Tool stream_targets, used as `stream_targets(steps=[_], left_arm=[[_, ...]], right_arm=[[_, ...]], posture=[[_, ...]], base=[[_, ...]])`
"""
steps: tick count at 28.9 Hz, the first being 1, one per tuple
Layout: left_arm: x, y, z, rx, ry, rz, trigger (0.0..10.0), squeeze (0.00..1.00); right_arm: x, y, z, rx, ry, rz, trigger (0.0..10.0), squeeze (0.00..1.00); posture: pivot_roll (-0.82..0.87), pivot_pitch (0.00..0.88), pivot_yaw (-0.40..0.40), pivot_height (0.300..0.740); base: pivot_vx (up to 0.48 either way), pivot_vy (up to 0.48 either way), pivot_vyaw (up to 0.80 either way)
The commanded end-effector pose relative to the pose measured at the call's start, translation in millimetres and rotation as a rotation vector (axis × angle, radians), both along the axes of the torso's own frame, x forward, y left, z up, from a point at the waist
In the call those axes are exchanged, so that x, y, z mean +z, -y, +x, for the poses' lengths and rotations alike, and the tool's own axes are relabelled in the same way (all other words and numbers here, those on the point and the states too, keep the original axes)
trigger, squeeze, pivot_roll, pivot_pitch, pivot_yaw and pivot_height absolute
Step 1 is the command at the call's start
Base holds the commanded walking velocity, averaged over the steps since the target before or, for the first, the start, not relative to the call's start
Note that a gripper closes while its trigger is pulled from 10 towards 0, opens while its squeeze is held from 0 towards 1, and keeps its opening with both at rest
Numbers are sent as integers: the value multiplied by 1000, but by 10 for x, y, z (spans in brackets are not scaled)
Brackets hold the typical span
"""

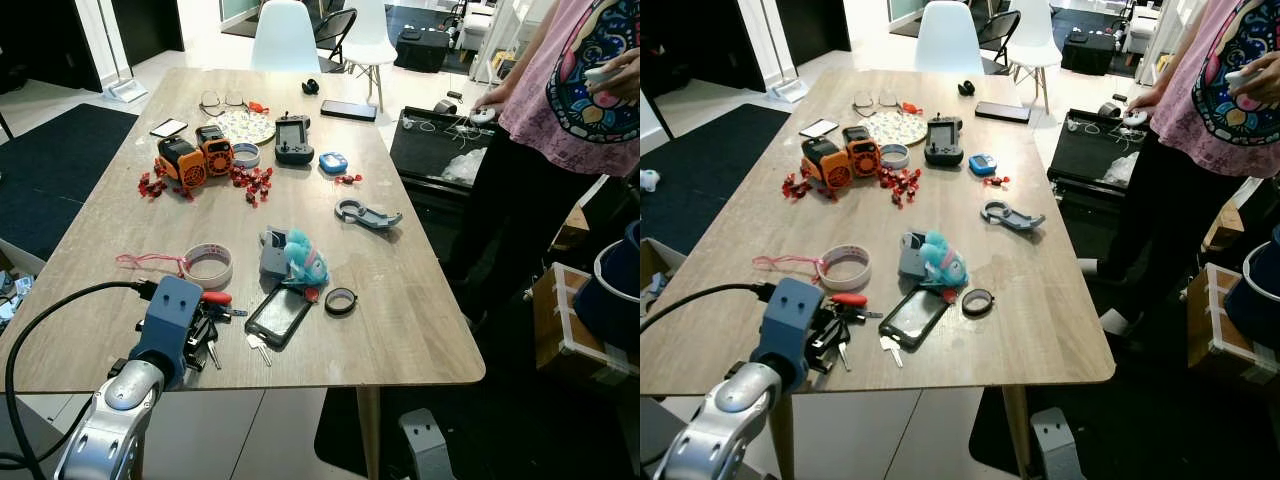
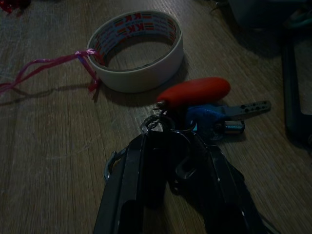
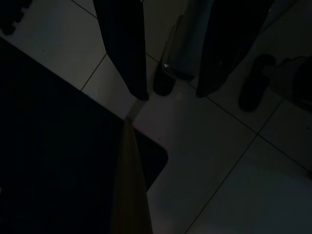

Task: Hang keys on a hook

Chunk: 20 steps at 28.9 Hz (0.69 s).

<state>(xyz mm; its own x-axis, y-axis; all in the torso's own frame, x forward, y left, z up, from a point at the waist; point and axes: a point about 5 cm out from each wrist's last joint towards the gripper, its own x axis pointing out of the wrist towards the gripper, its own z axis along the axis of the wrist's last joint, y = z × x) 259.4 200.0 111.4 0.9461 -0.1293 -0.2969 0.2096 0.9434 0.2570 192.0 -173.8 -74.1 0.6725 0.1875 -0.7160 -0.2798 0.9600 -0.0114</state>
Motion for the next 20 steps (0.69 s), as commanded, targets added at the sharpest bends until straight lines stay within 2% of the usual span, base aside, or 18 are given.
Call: stream_targets(steps=[1,16,17,19,20], left_arm=[[-26,16,-29,-8,-27,32,10000,0],[-56,77,-80,-33,-63,49,10000,0],[-56,79,-82,-35,-65,50,6510,0],[-55,79,-83,-36,-66,51,6510,0],[-52,82,-87,-37,-67,50,0,0]], right_arm=[[-17,16,-32,1,-14,-6,10000,0],[-23,10,-44,-1,-16,-4,10000,0],[-24,9,-45,-1,-16,-4,10000,0],[-24,8,-46,-1,-16,-4,10000,0],[-26,8,-48,-1,-17,-4,10000,0]], posture=[[76,73,-62,740],[78,76,-59,740],[78,75,-59,740],[78,75,-59,740],[80,77,-59,740]], base=[[0,0,0],[0,0,0],[0,0,0],[0,0,0],[0,0,0]])
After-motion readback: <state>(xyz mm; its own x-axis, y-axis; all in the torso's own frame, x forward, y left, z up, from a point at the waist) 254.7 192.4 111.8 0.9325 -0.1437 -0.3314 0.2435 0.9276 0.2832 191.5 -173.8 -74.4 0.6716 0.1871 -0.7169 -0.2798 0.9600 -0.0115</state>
